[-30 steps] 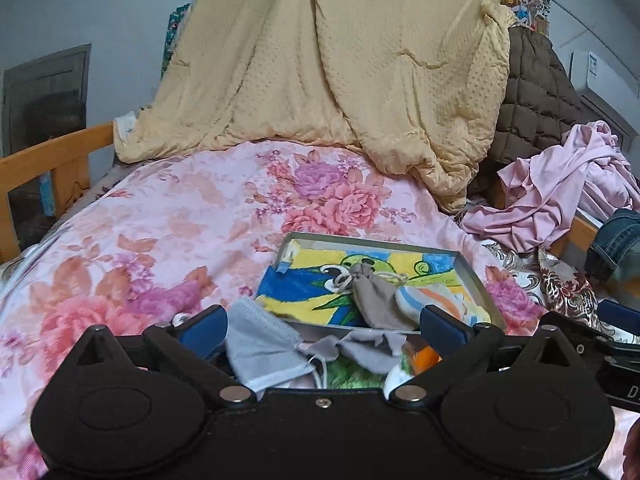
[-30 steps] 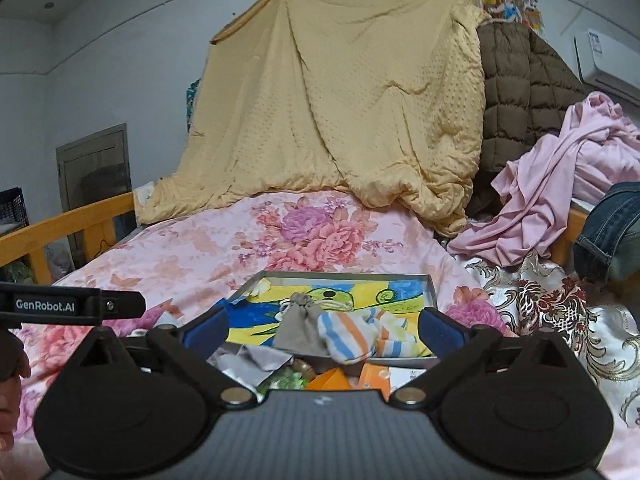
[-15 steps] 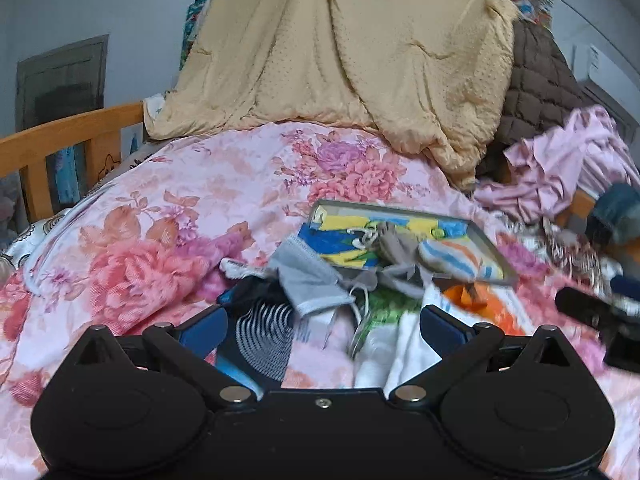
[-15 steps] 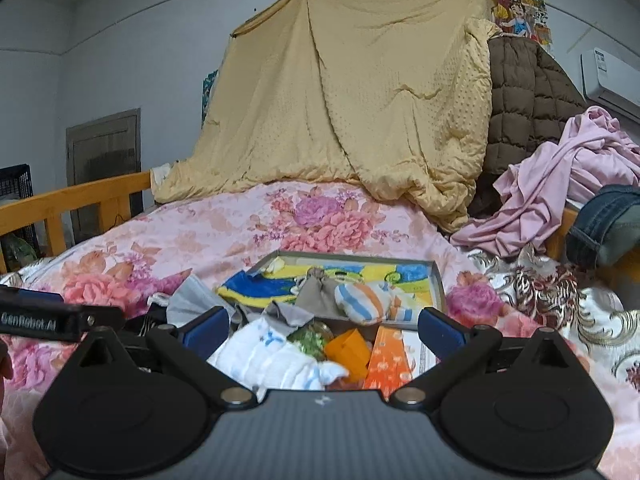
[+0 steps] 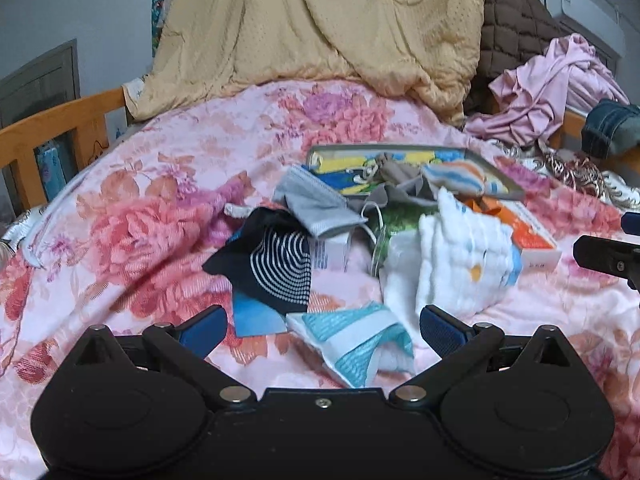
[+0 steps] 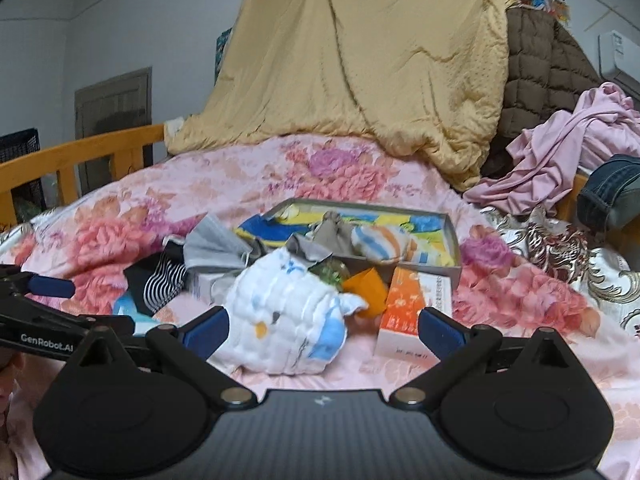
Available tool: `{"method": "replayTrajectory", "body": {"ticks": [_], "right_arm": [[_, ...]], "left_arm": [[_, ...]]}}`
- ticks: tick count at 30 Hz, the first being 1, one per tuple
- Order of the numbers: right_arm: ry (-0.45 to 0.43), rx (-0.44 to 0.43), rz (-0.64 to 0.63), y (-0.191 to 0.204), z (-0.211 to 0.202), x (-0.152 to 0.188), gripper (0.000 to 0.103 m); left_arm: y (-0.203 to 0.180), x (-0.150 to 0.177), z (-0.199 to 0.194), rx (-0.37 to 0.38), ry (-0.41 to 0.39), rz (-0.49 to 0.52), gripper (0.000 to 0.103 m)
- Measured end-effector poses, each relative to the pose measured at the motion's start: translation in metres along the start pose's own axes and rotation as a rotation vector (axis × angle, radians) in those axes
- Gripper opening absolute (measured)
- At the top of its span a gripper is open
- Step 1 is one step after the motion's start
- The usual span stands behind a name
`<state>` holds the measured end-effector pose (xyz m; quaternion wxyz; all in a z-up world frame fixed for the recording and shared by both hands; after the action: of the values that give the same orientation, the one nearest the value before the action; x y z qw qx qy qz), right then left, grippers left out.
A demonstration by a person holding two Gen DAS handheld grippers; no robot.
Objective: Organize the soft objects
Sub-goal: 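Grasp the teal-and-white packet with the left tool while the right tool grasps the white quilted cloth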
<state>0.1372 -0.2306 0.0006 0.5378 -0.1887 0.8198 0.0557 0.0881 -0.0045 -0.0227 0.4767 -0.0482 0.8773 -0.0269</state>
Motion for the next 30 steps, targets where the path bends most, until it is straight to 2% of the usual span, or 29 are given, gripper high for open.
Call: {"method": "replayTrajectory", "body": {"ticks": [4, 9, 15, 20, 27, 30], "right_arm": [[0.066, 0.014, -0.058, 0.009, 0.009, 0.010, 0.103], [0.092, 0.007, -0.115, 0.020, 0.014, 0.017, 0.103], [0.107, 0.004, -0.189, 0.030, 0.025, 0.026, 0.102], [0.074, -0.001, -0.286, 0.043, 0.037, 0.029, 0.102], [-0.039, -0.016, -0.448, 0.060, 0.052, 0.027, 0.102], [-0.079, -0.031, -0.471, 0.061, 0.061, 0.021, 0.102]], "left_arm": [[0.001, 0.006, 0.008, 0.011, 0.030, 0.012, 0.102], [0.001, 0.011, 0.014, 0.030, 0.046, 0.036, 0.102], [-0.006, 0.012, 0.030, 0.089, 0.079, 0.150, 0.102], [-0.010, 0.007, 0.040, 0.146, 0.083, 0.282, 0.102], [-0.006, 0.004, 0.054, 0.213, 0.148, 0.332, 0.102], [-0.003, 0.002, 0.056, 0.240, 0.147, 0.346, 0.102]]}}
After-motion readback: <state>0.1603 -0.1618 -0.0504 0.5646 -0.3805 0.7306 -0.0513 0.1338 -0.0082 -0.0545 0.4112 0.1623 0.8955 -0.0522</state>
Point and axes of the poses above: each gripper's, at about its wrist camera, not at the fingertips, and z roughly the way its jaws point, y to its left, x to its underside, the point moved 4 cm from there along z, roughly the way its jaws point, and after that the axes turned 9 degrees about x, right-handed, at the moved point
